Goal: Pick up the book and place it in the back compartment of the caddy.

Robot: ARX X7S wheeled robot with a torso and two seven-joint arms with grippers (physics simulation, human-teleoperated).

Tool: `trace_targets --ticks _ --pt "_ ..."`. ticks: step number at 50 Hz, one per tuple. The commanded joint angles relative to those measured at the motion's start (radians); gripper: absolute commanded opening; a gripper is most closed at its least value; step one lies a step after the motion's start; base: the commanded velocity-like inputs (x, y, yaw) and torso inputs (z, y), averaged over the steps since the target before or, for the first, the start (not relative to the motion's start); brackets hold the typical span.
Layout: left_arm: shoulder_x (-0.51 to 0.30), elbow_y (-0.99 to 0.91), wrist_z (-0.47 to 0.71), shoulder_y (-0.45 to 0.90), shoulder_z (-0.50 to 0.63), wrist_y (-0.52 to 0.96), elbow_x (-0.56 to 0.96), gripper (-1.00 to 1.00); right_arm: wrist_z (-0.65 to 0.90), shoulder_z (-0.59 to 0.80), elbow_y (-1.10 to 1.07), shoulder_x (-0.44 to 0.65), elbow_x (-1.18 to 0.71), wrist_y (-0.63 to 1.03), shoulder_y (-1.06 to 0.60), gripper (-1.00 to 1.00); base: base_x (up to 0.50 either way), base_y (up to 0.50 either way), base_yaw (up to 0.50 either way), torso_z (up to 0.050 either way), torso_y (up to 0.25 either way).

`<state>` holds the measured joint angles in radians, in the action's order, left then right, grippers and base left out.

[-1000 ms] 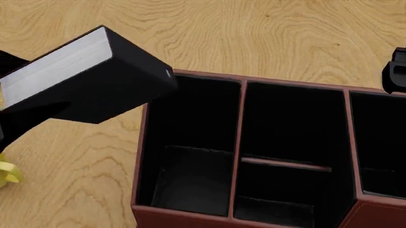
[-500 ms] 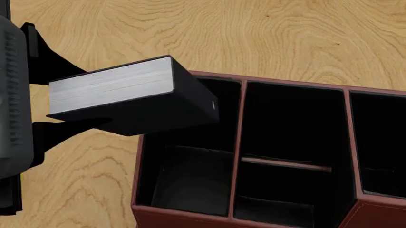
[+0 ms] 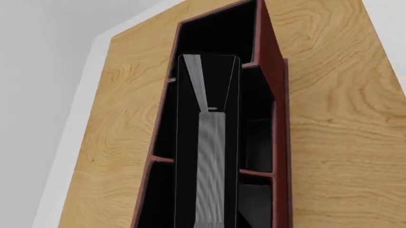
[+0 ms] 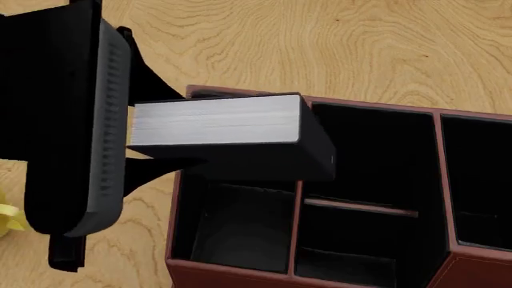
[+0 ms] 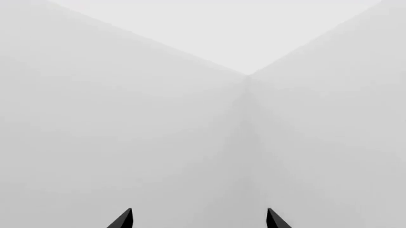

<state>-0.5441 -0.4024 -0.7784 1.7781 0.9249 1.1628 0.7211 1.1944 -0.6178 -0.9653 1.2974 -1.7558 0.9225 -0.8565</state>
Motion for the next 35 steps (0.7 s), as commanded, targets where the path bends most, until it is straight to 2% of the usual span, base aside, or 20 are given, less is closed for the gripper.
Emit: trace_targets --ticks 1,13,35 --pt "0.091 0.080 -0.015 0.043 0.039 -0.050 -0.051 -1.00 -0.001 -0.051 -0.001 -0.009 -0.021 0.031 0.016 1.00 0.00 0.00 0.00 0.000 0.000" --pt "0.163 0.150 -0.050 0.068 0.097 -0.088 -0.082 -1.00 -0.009 -0.061 -0.005 -0.030 -0.011 0.049 0.024 1.00 0.00 0.00 0.00 0.000 0.002" --pt "0.273 0.248 -0.076 0.099 0.119 -0.063 -0.063 -1.00 -0.014 -0.059 -0.009 -0.046 -0.002 0.056 0.025 1.00 0.00 0.00 0.00 0.000 0.001"
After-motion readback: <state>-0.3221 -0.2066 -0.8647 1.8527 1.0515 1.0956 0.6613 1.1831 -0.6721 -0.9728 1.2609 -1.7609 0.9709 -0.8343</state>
